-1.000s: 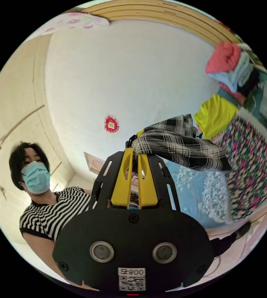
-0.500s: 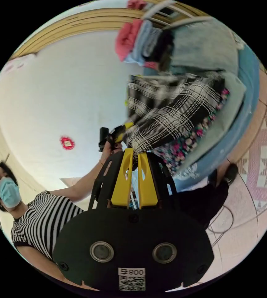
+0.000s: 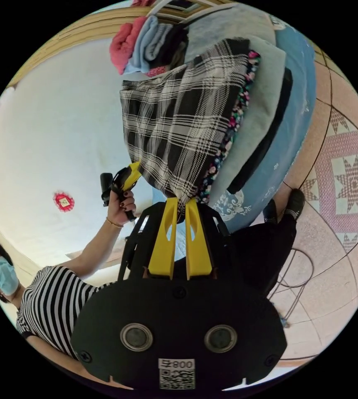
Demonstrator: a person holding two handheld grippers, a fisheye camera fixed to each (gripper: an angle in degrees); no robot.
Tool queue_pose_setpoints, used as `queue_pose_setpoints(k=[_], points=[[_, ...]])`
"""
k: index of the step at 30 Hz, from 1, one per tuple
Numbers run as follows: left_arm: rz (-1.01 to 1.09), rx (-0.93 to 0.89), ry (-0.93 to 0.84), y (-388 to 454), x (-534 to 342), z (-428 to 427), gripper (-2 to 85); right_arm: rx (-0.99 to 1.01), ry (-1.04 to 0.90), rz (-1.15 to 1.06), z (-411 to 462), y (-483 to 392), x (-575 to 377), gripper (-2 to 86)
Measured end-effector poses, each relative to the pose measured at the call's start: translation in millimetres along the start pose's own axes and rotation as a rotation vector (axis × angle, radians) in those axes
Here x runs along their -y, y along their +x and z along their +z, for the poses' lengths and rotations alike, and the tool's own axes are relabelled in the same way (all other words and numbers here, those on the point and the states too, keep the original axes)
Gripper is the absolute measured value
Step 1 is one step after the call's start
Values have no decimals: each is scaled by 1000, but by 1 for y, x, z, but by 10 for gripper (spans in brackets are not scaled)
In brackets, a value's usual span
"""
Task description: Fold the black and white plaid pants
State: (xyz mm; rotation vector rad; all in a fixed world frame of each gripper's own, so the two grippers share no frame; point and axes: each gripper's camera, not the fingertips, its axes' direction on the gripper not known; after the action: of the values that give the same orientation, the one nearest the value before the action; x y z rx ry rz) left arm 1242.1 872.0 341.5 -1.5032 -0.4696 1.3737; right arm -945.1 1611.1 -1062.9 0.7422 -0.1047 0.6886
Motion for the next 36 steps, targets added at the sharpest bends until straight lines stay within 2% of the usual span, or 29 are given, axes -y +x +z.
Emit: queue_pose_setpoints(k=[4, 9, 14, 18, 20, 23, 26, 29, 34, 36], points=[[-1, 23, 69, -10, -7, -21, 33, 56, 57, 72, -13, 1, -9, 29], [103, 6, 140, 9, 4, -34, 10, 97, 167, 147, -47, -5, -24, 19], [293, 98, 57, 53, 63, -5, 3, 40, 216, -18, -79, -60, 9, 5], [318, 213, -1, 60, 109, 22, 2, -41, 139, -161, -79, -101, 82, 1], [273, 331, 19, 49, 132, 26, 1, -98, 99, -165, -74, -102, 111, 0], [171, 255, 43, 17, 150, 17, 1, -168, 40, -87, -68, -75, 139, -2], [79, 132, 76, -15, 155, 11, 2, 55, 49, 6, -68, -43, 141, -2], [40, 29, 110, -31, 150, 8, 3, 103, 22, 18, -65, -46, 139, 0], [67, -73, 174, -32, 132, -15, 3, 70, -24, -139, -77, -106, 144, 12], [82, -80, 198, -28, 121, -25, 3, -69, -11, -244, -82, -145, 161, 33]])
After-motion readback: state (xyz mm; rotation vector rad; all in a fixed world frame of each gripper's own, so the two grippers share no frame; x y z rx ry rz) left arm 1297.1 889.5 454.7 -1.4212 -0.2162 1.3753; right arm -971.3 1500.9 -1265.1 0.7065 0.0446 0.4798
